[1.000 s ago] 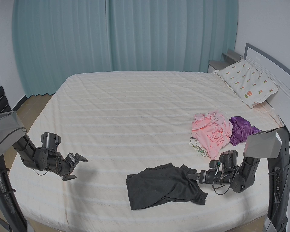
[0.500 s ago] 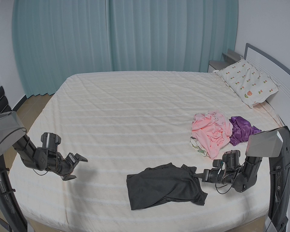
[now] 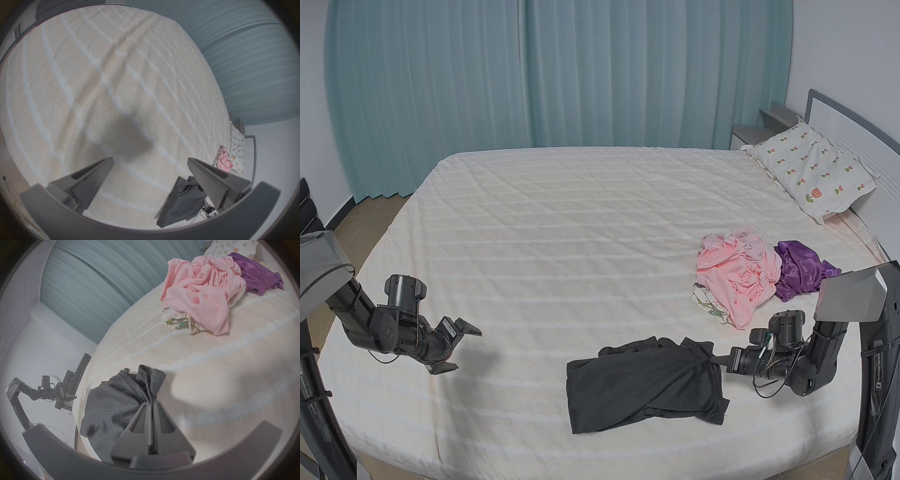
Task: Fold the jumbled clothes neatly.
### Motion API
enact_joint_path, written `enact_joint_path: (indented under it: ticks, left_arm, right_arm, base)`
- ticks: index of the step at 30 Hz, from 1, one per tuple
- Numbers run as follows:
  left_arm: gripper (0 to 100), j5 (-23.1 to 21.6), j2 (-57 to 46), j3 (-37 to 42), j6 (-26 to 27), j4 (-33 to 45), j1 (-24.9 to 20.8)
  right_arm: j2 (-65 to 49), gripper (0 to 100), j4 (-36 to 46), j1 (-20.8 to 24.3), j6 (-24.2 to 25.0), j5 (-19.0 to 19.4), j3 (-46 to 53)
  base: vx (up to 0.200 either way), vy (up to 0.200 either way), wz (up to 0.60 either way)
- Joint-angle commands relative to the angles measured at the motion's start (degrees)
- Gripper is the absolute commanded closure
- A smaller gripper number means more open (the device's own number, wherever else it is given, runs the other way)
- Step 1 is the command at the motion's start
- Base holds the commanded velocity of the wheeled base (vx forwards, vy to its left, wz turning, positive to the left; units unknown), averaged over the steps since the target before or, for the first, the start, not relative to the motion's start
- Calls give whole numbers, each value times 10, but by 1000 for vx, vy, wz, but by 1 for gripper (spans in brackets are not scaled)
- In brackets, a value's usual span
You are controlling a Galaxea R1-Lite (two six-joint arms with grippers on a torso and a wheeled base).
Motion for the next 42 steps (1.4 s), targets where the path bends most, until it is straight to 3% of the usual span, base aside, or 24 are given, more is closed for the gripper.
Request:
enact_joint_path:
  ticks: [1, 6, 7, 14, 19, 22, 23, 27, 32, 37, 42]
  left_arm:
    - [0, 0, 1, 0, 0, 0, 0]
    - [0, 0, 1, 0, 0, 0, 0]
    - [0, 0, 1, 0, 0, 0, 0]
    - [0, 0, 1, 2, 1, 0, 0]
    - [0, 0, 1, 3, 1, -1, -3]
    - [0, 1, 1, 3, 1, -1, -5]
    - [0, 5, 1, 3, 1, -1, -6]
    - [0, 7, 2, 3, 1, -1, -6]
    - [0, 7, 2, 3, 1, -1, -6]
    - [0, 7, 2, 3, 1, -1, -6]
    - [0, 7, 2, 3, 1, -1, -6]
  right_arm:
    - [8, 100, -1, -6, 1, 0, -18]
    - [13, 100, -1, -5, 1, 0, -20]
    - [13, 0, -1, -6, 1, 0, -20]
    - [7, 0, -11, -13, 11, 1, -26]
    - [-7, 0, -74, -2, 31, 2, -1]
    - [-7, 0, -86, 17, 33, 0, 1]
    - [-7, 0, -86, 48, 33, -10, -4]
    - [-12, 0, -111, 81, 30, -39, -2]
    - [-15, 0, -148, 116, 29, -45, -5]
    - [-16, 0, -117, 181, 35, -43, -39]
    - [7, 0, -74, 198, 37, -44, -67]
  base:
    - [0, 0, 0]
    - [0, 0, 0]
    - [0, 0, 0]
    - [0, 0, 0]
    - [0, 0, 0]
    - [0, 0, 0]
    - [0, 0, 0]
    - [0, 0, 0]
    - [0, 0, 0]
    - [0, 0, 0]
    - [0, 0, 0]
